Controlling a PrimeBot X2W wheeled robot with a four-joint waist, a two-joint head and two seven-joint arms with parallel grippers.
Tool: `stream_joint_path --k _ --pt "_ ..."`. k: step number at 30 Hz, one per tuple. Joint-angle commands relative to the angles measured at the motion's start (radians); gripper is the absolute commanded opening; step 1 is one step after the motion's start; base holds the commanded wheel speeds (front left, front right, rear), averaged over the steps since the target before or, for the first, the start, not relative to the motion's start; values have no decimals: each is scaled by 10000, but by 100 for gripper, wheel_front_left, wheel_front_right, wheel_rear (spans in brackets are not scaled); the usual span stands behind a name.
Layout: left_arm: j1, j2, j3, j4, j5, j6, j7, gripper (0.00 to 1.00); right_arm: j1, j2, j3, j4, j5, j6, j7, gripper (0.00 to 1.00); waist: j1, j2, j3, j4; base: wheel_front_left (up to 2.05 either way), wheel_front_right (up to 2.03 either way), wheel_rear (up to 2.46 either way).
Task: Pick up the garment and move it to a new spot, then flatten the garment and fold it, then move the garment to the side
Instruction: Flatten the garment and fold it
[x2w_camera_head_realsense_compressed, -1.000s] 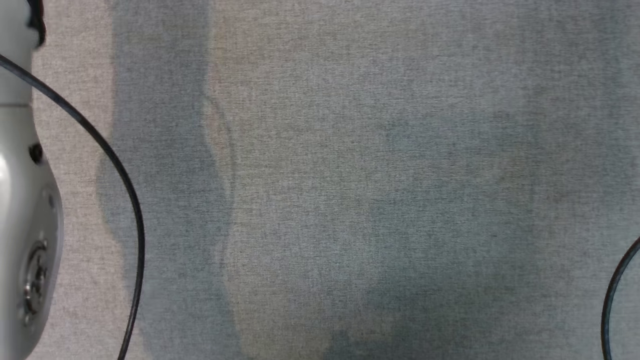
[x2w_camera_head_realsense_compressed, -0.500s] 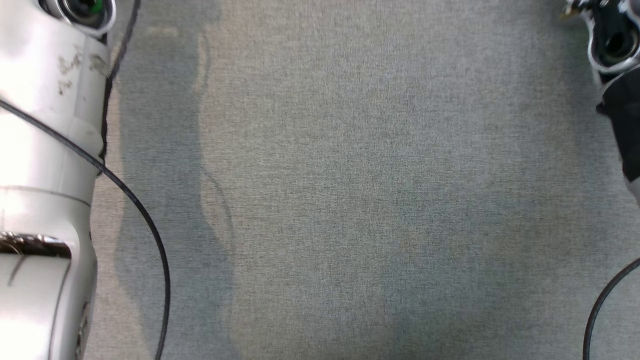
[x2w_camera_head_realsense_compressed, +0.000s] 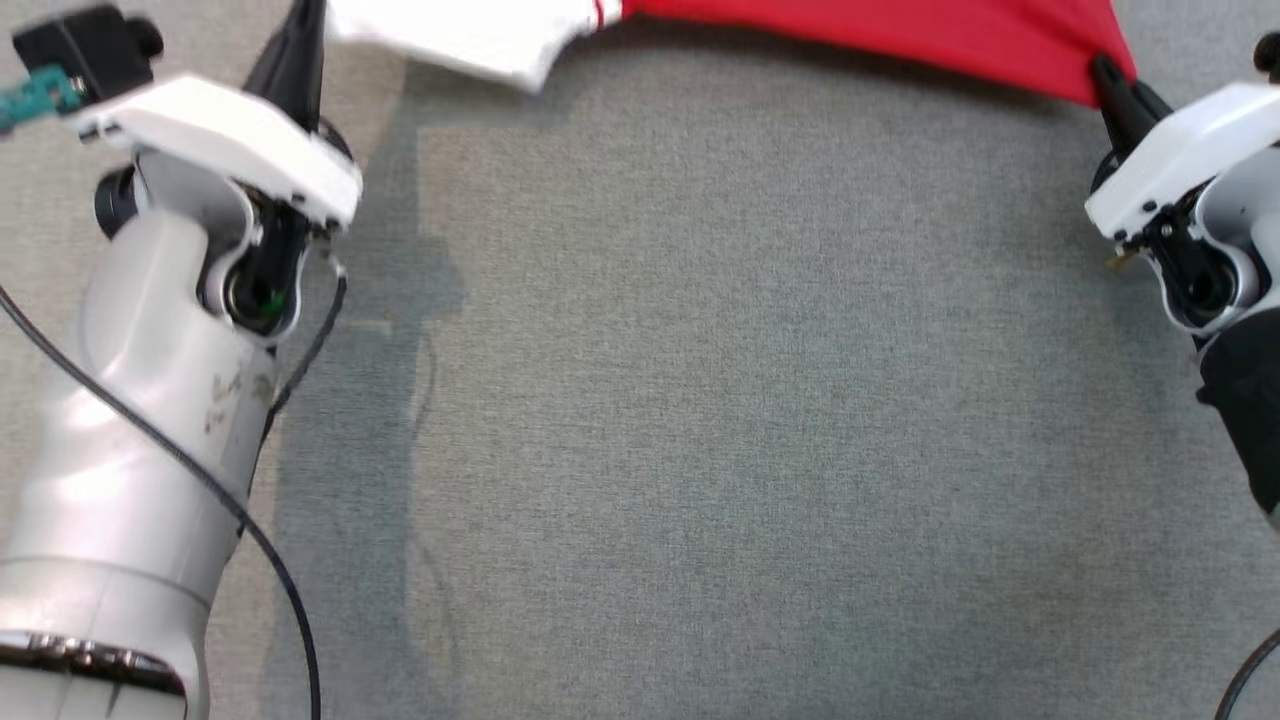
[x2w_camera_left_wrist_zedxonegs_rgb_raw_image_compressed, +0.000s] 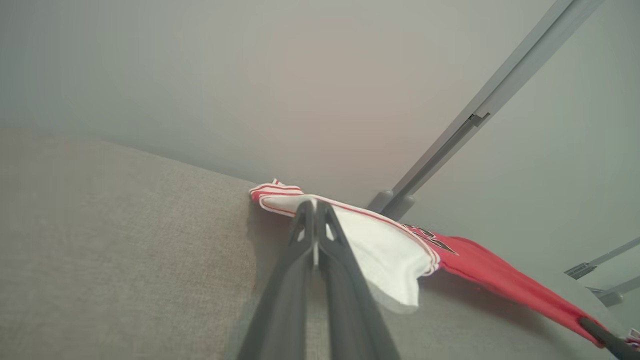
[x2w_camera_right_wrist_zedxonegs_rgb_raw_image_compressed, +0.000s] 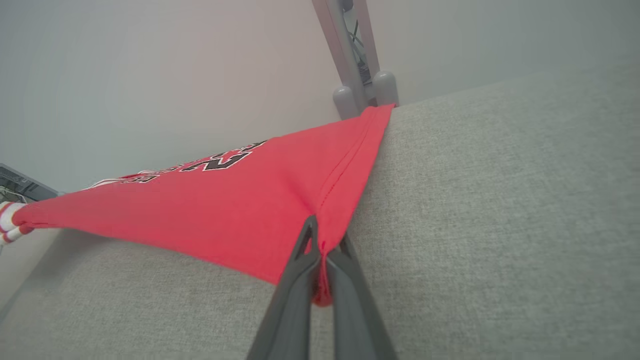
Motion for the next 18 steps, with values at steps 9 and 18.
stream_joint_path --k 9,18 --pt "1707 759 -1050 -1026 -561 -4 649 0 1223 -250 372 101 781 -5 -285 0 0 0 -1131 79 0 0 0" --pt "3275 1443 -1619 -2050 -1156 -3 905 0 2122 -285 671 -201 1503 -5 -876 0 0 0 -1919 29 0 0 0"
